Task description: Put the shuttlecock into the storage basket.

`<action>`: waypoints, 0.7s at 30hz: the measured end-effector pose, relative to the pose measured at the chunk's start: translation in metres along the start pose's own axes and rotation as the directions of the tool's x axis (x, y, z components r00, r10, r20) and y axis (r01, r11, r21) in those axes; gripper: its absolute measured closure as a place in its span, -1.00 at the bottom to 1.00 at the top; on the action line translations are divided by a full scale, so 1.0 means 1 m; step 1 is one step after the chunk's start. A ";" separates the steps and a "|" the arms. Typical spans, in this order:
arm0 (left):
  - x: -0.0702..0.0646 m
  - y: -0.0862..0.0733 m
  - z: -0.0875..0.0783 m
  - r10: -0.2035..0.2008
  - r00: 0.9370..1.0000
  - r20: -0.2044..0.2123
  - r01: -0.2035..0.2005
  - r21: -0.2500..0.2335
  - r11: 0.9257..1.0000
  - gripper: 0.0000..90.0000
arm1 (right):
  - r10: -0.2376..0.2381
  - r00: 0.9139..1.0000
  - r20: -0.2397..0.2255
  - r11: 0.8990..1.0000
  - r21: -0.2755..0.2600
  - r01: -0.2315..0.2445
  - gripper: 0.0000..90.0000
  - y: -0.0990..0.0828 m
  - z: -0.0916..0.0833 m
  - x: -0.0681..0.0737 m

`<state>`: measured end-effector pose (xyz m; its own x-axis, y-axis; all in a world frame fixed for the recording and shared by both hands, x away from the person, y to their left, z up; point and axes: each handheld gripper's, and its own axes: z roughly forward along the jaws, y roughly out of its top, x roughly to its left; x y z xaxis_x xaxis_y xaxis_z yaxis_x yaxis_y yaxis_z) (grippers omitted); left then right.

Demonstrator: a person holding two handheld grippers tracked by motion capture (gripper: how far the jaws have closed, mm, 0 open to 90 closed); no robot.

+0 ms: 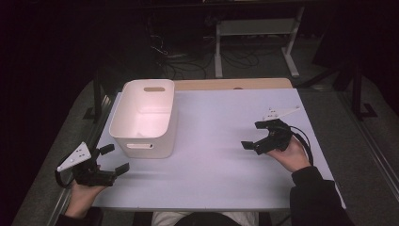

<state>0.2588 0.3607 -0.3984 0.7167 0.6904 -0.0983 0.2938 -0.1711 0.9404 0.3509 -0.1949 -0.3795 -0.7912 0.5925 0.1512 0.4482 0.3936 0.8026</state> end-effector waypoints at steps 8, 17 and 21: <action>0.000 0.000 0.000 0.000 1.000 -0.001 0.000 0.000 1.000 -1.00 | 0.022 1.000 0.015 1.000 -0.012 -0.021 -1.00 -0.015 -0.008 -0.003; 0.000 0.000 0.000 -0.002 1.000 -0.003 0.002 0.001 1.000 -1.00 | 0.036 0.999 0.035 0.999 -0.016 -0.035 -1.00 -0.031 -0.016 -0.005; 0.000 0.000 0.000 -0.002 1.000 -0.004 0.002 0.001 1.000 -1.00 | 0.038 0.998 0.050 0.999 -0.026 -0.037 -1.00 -0.037 -0.020 -0.004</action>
<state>0.2585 0.3609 -0.3985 0.7138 0.6933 -0.0990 0.2959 -0.1705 0.9399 0.3294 -0.2262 -0.3984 -0.7517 0.6416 0.1530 0.4662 0.3528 0.8113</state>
